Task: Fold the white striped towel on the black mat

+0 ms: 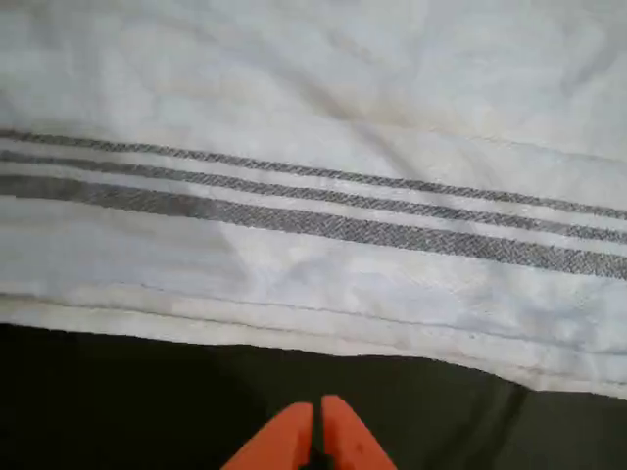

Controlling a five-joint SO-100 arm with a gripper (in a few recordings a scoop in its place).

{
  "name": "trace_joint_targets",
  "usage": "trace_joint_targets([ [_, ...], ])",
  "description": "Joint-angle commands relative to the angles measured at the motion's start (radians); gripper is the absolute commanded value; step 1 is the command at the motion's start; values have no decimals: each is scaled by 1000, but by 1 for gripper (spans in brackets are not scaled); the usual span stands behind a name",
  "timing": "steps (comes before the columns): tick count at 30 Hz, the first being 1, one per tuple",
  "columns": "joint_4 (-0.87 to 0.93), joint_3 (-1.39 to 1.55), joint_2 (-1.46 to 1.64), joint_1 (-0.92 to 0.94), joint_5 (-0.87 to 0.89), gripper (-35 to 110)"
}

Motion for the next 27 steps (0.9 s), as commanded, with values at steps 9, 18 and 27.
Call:
trace_joint_targets([
  [9, -120, -259, -362, -192, 163, 0],
  [18, -198, -529, -709, -258, 206, 0],
  [27, -221, -772, -997, -293, 262, 1],
])
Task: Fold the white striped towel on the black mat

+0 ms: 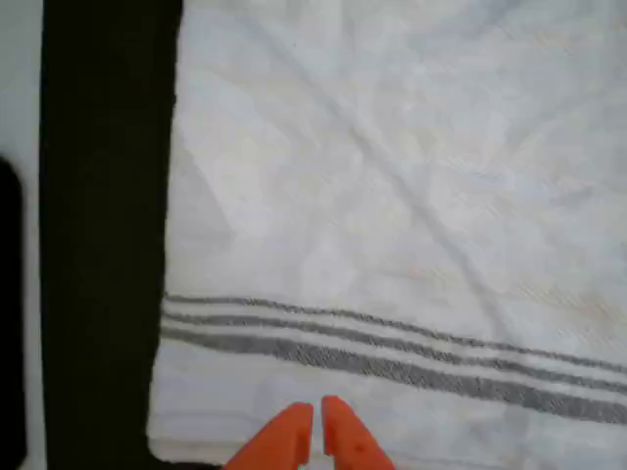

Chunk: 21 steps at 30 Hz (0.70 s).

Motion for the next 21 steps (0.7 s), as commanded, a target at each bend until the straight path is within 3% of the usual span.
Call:
trace_joint_targets([
  [1, 5, -137, -78, -9, 25, 2],
  [7, 20, -308, -276, -11, 46, 12],
  [21, 5, -532, -583, -40, 44, 18],
])
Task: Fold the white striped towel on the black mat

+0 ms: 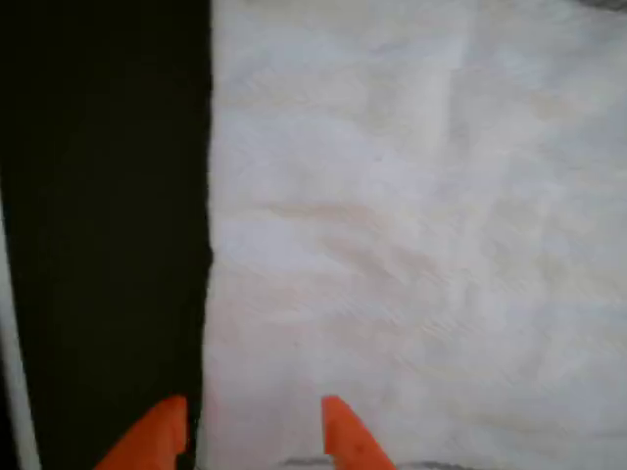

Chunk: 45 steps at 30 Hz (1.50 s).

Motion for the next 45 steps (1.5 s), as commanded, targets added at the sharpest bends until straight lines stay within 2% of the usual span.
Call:
trace_joint_targets([
  [1, -12, -54, -14, -14, -2, 18],
  [6, -17, -78, -83, -14, -6, 14],
  [12, -32, -83, -129, 9, -32, 0],
  [22, 31, -121, 25, 9, -18, 0],
  [29, 152, -360, 14, -91, 32, 0],
  [35, 195, -399, 17, -141, 63, 0],
  [45, 287, -285, 252, 17, -17, 0],
])
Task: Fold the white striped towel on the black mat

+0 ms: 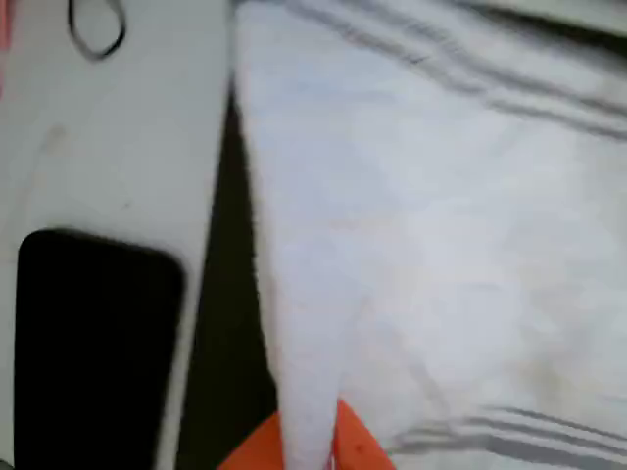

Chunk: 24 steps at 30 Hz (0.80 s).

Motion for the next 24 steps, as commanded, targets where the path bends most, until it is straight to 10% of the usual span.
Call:
trace_joint_targets([
  [1, 23, 44, 153, 80, -40, 0],
  [24, -61, 456, 436, 859, -463, 0],
])
